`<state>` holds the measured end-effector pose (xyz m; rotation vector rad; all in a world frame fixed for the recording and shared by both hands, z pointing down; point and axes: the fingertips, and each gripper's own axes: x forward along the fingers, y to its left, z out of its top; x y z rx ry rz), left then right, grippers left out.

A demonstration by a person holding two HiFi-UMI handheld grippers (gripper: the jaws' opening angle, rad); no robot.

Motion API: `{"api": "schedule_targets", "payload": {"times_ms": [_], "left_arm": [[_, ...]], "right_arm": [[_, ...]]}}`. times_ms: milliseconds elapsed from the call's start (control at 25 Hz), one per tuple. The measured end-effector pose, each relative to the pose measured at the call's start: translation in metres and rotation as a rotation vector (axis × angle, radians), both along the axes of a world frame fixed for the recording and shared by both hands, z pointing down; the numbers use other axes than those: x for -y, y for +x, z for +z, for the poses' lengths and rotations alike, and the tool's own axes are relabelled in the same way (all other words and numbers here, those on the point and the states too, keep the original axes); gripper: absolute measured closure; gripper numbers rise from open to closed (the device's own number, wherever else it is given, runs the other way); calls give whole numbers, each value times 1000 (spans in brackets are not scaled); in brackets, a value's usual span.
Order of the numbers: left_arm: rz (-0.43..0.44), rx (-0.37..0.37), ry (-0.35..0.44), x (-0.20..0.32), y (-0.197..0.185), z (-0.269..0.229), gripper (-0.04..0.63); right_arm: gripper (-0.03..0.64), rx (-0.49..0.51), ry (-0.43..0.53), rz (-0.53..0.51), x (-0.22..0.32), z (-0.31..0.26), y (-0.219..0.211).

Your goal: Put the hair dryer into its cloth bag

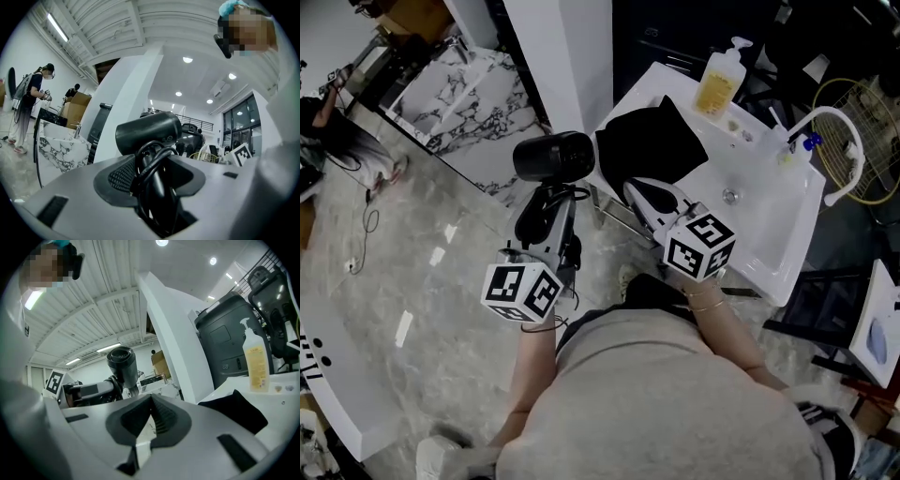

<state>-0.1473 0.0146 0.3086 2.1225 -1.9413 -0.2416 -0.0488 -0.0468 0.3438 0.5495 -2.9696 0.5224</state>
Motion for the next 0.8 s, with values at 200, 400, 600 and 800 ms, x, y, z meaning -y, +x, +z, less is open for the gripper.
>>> {"api": "schedule_targets", "payload": {"times_ms": [200, 400, 600, 800], "left_arm": [[-16, 13, -13, 48, -3, 6, 397], [-26, 24, -31, 84, 1, 15, 399], [-21, 11, -45, 103, 3, 24, 399], [-16, 12, -67, 113, 4, 30, 399]], "right_arm": [[618, -10, -34, -37, 46, 11, -4], [618, -35, -72, -53, 77, 28, 3], [618, -33, -81, -29, 90, 37, 7], [618, -54, -72, -27, 97, 42, 6]]}}
